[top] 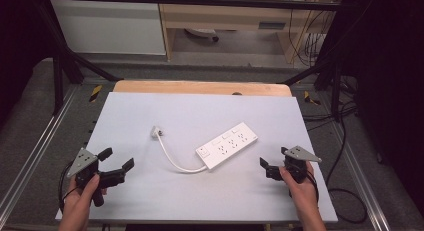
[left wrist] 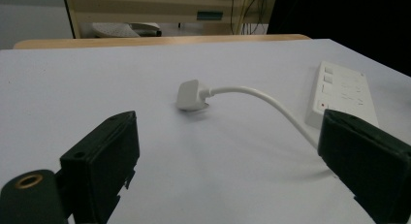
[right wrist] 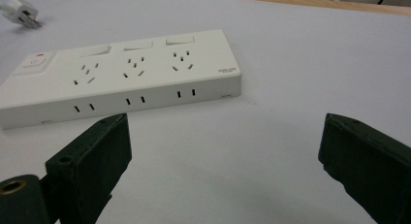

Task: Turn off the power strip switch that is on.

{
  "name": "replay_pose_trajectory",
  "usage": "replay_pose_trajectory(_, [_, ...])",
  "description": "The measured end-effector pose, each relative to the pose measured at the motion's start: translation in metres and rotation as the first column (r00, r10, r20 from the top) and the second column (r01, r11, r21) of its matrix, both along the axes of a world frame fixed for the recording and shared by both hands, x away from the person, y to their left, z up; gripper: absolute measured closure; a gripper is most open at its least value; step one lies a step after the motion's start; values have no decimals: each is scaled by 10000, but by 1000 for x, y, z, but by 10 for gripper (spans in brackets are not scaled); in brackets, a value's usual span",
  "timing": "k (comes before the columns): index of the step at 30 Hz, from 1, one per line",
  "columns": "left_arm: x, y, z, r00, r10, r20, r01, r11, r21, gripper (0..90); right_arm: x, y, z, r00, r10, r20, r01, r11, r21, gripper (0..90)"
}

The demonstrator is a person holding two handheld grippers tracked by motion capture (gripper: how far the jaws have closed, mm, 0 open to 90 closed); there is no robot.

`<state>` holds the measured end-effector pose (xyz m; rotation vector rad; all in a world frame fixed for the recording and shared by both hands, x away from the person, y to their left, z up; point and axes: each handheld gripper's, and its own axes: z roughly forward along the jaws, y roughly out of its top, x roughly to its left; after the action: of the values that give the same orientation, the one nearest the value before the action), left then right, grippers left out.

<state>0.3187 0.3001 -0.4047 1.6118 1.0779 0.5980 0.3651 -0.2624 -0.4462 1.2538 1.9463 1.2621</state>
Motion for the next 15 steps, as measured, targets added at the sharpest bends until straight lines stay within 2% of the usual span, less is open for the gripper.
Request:
replay_pose_trajectory(7, [0, -1, 0, 10000, -87, -36, 86, 10000, -37, 77, -2, 1, 1, 9999, 149, -81, -149, 9999, 76, 57])
replay_pose_trajectory(15, [0, -1, -1, 9998, -109, -154, 108, 9999, -18, 74, -4, 0, 5, 9995, 119, 289, -127, 9995, 276, 50])
